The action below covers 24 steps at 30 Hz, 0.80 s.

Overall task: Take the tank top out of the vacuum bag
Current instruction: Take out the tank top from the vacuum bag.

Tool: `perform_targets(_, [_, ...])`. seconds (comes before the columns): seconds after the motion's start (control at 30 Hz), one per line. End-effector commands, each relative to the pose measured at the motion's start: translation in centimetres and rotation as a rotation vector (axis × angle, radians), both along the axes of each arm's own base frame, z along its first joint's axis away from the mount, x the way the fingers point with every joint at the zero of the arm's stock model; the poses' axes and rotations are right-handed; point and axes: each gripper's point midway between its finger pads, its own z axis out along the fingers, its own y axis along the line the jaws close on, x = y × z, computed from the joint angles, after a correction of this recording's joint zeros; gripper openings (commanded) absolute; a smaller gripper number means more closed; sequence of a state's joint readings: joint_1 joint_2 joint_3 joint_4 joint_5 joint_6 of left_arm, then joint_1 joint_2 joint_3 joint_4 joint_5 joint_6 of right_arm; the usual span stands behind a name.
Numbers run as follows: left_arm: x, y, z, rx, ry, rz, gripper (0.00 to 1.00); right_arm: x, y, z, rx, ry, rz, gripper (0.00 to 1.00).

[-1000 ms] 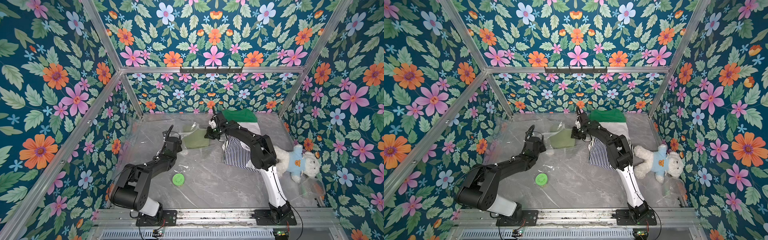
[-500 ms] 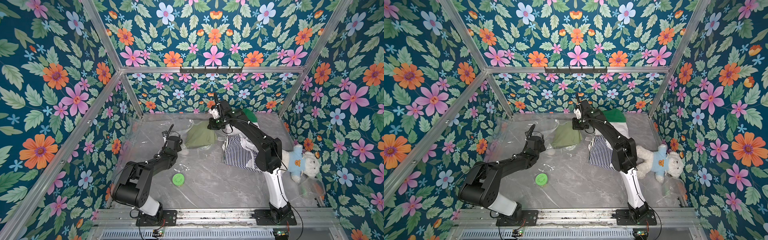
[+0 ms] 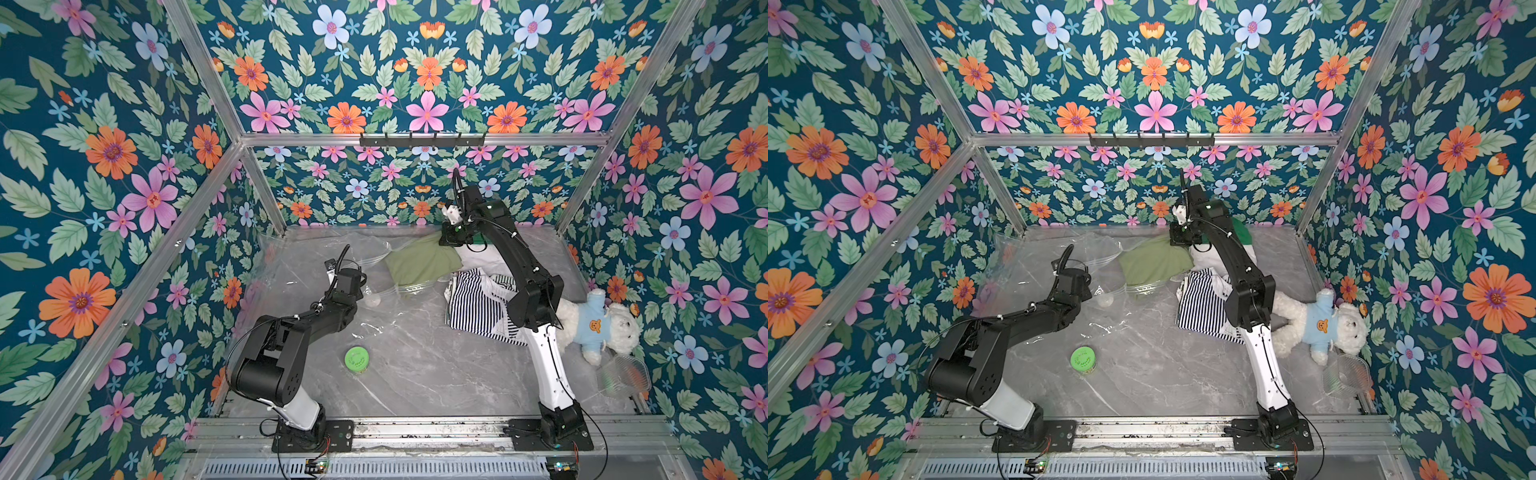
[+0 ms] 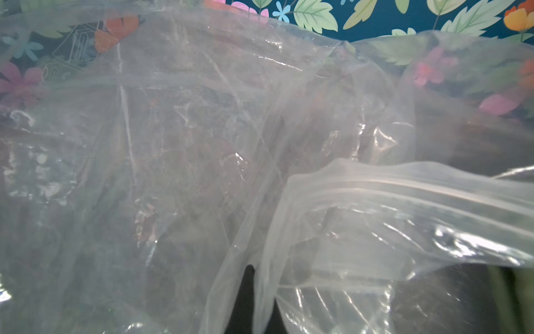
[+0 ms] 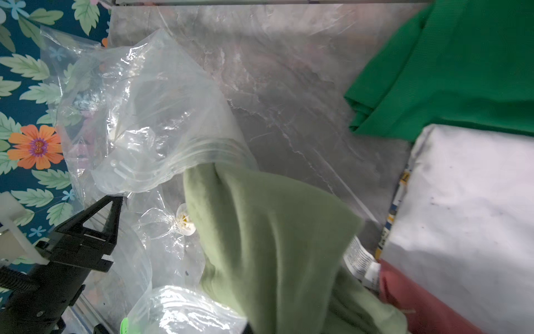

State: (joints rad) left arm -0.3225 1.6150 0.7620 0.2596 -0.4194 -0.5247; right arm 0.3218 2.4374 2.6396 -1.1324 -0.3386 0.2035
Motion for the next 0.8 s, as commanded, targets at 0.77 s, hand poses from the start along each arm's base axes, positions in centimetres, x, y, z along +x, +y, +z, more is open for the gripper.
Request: perform_targets(0.77, [0.7, 0.2, -0.4, 0.015, 0.047, 0.028, 0.0, 7.3, -18.2, 0.1, 0.08, -0.056, -0.339, 0.0])
